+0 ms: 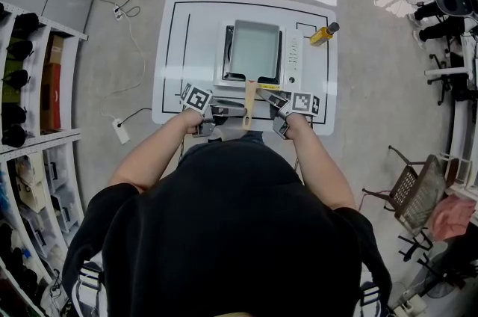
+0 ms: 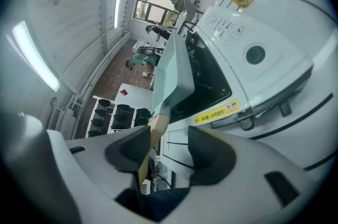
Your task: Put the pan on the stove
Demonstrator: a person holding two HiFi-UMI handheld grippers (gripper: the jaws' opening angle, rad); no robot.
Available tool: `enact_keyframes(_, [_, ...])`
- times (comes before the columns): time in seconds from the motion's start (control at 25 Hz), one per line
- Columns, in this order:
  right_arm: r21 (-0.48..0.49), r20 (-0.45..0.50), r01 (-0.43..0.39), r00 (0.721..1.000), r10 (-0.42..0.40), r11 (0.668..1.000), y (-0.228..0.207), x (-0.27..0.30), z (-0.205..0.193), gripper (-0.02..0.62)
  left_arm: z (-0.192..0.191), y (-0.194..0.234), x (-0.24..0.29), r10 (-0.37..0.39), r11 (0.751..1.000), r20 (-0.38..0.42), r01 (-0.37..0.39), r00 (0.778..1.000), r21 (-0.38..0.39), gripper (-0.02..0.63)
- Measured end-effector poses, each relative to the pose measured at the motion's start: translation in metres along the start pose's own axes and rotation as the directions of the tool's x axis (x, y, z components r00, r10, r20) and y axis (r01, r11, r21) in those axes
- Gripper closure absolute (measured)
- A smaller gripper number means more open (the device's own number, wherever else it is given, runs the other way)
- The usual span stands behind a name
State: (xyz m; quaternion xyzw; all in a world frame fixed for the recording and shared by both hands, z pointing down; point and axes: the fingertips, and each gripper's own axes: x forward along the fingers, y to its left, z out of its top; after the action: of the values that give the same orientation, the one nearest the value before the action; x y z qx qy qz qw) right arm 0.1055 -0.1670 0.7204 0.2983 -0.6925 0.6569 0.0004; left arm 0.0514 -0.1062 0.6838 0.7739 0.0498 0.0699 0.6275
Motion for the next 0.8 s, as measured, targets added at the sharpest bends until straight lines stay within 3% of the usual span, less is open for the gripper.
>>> enact_keyframes(0.32, [-0.082, 0.091, 0.121, 0.989, -0.113, 0.989, -0.014, -0.025, 0.013, 0.373, 0.015, 0.005, -0.018, 0.088, 0.99, 0.064, -0.094, 0.994, 0.107, 0.377])
enact_keyframes(0.8, [-0.266, 0.244, 0.259, 0.95, -0.195, 0.929, 0.001, -0.049, 0.034, 0.399, 0.046, -0.005, -0.043, 0.191, 0.922, 0.211, -0.249, 0.959, 0.297, 0.364])
